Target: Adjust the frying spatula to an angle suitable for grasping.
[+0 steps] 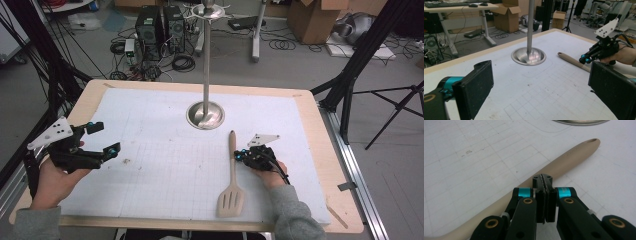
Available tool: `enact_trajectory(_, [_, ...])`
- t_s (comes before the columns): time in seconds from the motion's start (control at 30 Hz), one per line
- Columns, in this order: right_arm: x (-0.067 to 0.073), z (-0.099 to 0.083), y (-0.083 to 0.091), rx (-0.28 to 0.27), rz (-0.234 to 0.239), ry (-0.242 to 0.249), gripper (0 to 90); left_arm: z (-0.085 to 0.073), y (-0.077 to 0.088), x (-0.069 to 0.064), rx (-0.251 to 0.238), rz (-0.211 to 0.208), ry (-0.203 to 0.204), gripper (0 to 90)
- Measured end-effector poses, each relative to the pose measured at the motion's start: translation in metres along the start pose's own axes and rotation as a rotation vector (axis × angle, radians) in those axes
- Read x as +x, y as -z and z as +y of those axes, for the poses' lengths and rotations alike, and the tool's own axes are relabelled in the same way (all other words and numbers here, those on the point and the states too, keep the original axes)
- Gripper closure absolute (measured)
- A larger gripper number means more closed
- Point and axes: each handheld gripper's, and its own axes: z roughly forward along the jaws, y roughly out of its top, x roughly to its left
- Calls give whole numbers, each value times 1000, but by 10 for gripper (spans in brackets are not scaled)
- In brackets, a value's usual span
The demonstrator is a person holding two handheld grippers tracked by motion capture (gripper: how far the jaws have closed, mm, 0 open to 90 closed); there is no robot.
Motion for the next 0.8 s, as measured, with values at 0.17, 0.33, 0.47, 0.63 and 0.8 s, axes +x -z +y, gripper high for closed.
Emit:
enact_trajectory(0.17, [2, 4, -6, 1, 12, -1, 900, -1, 4, 0, 0, 10, 2, 66])
enact_trajectory(0.33, [4, 8, -11, -1, 20, 16, 900, -2, 8, 1, 0, 20, 3, 66])
enact_trajectory(0.47, [6, 10, -14, 0, 27, 26, 900, -3, 10, 0, 2, 24, 4, 66])
enact_trajectory(0.63, [8, 13, -17, 0, 30, 32, 900, -3, 10, 0, 5, 25, 3, 66])
enact_trajectory(0.8, [10, 14, -17, 10, 21, 44, 900, -2, 9, 0, 1, 20, 2, 66])
